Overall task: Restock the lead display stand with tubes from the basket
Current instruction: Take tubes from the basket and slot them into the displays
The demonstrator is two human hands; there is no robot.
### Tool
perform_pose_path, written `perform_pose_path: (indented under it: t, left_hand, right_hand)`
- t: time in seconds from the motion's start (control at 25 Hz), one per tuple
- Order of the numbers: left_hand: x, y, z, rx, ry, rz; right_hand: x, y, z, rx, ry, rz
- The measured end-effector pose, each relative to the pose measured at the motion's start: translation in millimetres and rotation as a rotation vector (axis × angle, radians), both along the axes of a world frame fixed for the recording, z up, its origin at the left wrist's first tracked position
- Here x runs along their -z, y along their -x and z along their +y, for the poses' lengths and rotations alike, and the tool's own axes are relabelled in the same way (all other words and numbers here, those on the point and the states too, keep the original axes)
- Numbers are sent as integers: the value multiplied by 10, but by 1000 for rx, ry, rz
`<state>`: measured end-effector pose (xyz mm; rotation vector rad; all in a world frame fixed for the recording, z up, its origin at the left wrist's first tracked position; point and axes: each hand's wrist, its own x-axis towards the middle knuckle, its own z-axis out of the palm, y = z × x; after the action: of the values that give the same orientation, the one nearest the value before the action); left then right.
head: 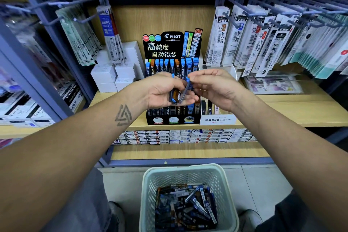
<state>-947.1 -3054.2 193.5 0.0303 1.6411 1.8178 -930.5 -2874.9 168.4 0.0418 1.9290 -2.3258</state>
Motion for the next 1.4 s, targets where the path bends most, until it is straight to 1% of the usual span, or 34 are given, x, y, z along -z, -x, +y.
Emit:
perform_pose_path:
  t: [0.08, 0.24, 0.32, 0.44, 0.52, 0.64, 0.72, 0.8, 0.96, 1.12, 1.16, 1.28, 1.32, 1.4]
  left_hand:
    - [10, 23, -20, -5, 70, 23]
    - [8, 89, -83, 3, 177, 101]
    - [1, 117, -130, -9, 178, 115]
    - [-15, 148, -211, -35, 161, 151]
    - [-33, 169, -273, -77, 213, 186]
    - [-42, 240, -430, -207, 340, 193]
    - [-42, 281, -519, -238, 410, 181]
    - [-52, 296, -574, -216, 453, 181]
    - [-64, 304, -620, -184, 440, 180]
    - [-35, 295, -608, -107, 451, 164]
    - [-33, 294, -600, -97, 448, 165]
    - [-39, 306, -579, -99, 426, 173]
    - [-43, 315, -574, -103, 415, 176]
    - [-53, 325, -562, -111, 397, 180]
  right_hand:
    - [-26, 4, 3, 8, -18, 14]
    - [-48, 41, -57, 78, -125, 85]
    - [-61, 56, -116, 104, -141, 121]
    - [-82, 72, -205, 86, -103, 127]
    - [-97, 95, -245, 77, -115, 137]
    - [-132, 149, -274, 83, -228, 182]
    - [-143, 167, -267, 81, -311, 195]
    - [-137, 175, -281, 73, -364, 181]
    - [-98, 206, -357, 30, -419, 186]
    - [-98, 214, -384, 3, -460, 195]
    - [-96, 218, -388, -3, -522, 208]
    - [-53, 258, -410, -49, -871, 277]
    - [-35, 267, -424, -65, -951, 286]
    - [-11, 278, -460, -74, -1046, 303]
